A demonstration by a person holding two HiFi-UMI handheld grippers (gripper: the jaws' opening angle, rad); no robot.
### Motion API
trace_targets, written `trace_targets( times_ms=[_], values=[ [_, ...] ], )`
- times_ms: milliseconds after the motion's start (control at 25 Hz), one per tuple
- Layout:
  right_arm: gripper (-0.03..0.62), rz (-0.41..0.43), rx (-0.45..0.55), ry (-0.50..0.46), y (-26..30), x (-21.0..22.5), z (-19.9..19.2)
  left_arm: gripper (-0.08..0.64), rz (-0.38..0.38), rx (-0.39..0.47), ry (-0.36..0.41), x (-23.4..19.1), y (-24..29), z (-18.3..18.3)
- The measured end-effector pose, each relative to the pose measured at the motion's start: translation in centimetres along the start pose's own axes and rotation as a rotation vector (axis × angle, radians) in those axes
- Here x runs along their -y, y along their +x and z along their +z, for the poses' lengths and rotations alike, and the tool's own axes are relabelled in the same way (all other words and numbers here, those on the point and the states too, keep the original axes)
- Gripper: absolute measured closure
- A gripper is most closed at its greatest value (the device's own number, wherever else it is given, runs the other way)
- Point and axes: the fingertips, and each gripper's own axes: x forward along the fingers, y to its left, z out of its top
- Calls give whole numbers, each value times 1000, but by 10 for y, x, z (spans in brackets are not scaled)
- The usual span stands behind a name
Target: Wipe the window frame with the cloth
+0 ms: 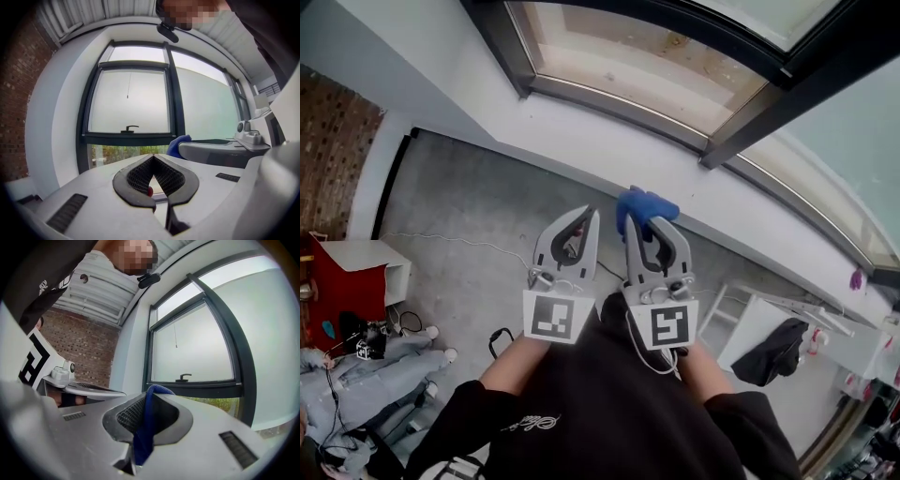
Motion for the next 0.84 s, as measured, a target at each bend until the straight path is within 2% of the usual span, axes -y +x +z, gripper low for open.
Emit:
trace_targets(
  times_ms=[360,840],
  values=[
    [569,-19,5,3,-79,39,2,557,-43,10,9,91,-8,-1],
    [569,-62,52,8,-111,72,14,557,-135,0,63,148,9,4]
  ],
)
